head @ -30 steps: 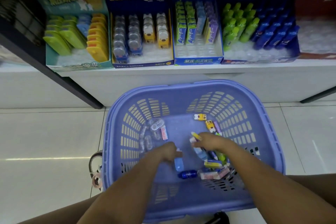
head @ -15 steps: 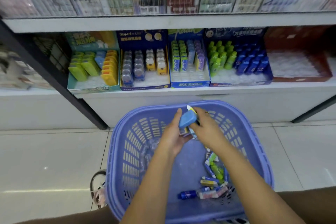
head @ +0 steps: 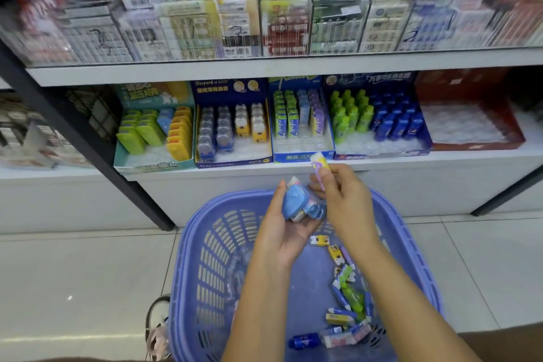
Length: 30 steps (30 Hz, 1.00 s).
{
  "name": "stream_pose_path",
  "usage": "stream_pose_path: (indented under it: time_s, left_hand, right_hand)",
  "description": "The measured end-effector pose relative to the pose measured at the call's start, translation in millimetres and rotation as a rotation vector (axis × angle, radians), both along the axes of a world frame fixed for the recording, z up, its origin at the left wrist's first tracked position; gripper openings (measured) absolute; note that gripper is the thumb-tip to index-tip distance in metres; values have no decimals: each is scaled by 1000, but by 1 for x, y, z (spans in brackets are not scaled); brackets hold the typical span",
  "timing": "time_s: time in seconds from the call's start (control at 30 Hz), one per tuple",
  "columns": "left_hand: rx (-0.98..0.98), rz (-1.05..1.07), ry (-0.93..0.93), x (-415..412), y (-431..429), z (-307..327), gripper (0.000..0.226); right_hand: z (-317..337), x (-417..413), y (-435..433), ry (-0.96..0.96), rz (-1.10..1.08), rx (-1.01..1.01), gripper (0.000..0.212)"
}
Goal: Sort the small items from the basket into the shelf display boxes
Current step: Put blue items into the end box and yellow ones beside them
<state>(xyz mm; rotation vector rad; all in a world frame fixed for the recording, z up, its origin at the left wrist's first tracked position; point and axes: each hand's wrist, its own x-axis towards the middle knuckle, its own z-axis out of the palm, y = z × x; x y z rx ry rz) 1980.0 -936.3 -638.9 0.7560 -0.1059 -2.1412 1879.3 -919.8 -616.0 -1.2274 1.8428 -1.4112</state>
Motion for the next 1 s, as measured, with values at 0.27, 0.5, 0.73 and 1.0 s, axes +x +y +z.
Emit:
stream_pose_path:
  time_s: [0.27,0.5,0.73,1.0]
  left_hand:
    - [-96,76,-161,9,-15,3,48]
    - [-249,67,-244,12,-20,1,33]
    - [-214,78,-278,17,-25,0,46]
    - [-181,119,-259,15,-27,4,36]
  right_hand:
    - [33,-67,-60,-94,40,19,13]
    - [47,-88,-113,582,204,79,19]
    - [47,-91,-137,612,304,188,18]
    - [39,-88,-149,780,312,229,18]
